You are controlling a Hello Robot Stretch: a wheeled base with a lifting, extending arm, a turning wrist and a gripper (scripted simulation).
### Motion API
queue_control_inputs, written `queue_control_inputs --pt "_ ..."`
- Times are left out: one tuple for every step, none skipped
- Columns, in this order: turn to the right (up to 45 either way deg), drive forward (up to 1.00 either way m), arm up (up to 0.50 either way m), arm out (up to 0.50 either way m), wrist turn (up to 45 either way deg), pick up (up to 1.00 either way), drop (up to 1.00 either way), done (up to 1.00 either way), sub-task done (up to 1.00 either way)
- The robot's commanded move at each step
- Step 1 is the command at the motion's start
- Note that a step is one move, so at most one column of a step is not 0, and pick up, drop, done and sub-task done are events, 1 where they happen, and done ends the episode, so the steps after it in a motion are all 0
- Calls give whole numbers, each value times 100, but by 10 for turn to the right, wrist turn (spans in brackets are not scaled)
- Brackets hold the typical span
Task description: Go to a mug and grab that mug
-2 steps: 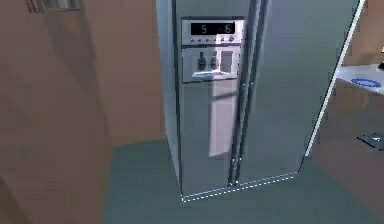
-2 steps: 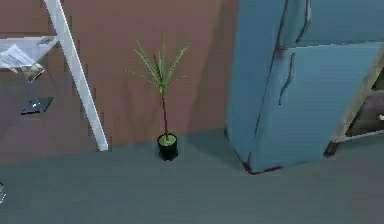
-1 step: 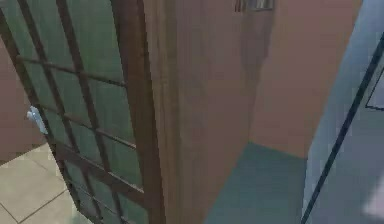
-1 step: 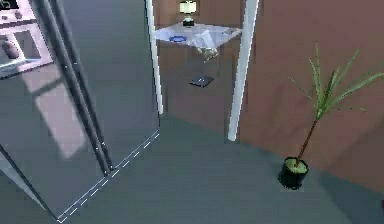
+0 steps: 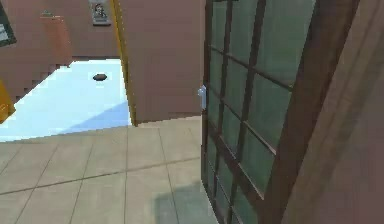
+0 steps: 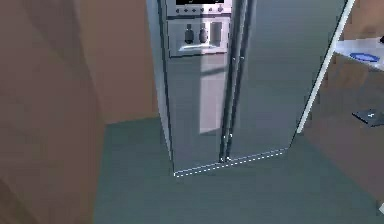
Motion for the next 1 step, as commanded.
queue_control_inputs --pt "-360 0 0 0 0 0 0 0 0"
